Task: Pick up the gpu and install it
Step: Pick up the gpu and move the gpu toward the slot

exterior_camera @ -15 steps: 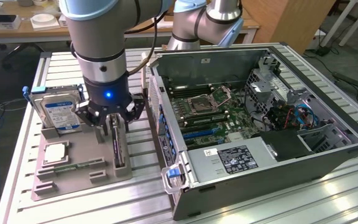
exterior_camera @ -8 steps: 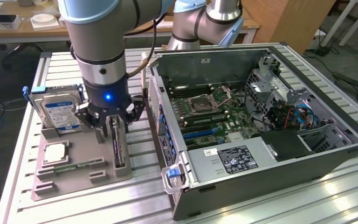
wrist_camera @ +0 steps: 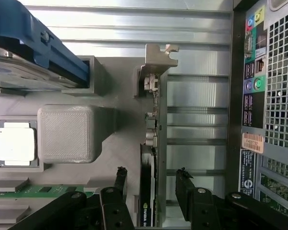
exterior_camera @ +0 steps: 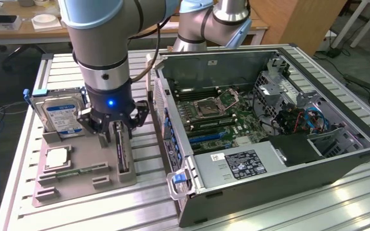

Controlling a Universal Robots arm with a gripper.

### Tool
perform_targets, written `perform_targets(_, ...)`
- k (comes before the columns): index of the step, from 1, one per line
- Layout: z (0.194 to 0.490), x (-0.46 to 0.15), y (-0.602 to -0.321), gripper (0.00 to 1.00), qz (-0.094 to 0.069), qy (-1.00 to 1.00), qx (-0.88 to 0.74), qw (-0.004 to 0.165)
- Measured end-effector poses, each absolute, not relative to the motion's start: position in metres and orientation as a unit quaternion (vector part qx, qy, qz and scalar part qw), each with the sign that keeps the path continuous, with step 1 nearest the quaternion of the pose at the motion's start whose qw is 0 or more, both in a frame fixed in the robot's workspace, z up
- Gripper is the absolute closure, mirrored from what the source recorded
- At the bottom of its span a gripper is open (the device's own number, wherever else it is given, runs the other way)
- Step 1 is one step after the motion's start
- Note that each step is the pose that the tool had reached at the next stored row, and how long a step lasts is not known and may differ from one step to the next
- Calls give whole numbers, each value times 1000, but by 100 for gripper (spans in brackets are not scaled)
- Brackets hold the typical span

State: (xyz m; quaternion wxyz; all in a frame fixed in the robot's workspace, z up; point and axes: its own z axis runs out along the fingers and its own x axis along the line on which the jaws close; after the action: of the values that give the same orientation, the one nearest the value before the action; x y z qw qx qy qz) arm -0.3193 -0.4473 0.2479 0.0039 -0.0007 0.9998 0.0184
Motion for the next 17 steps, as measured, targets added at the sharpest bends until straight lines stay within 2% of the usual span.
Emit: perform_targets(17,238,-320,-447,47,18,1000,6,4)
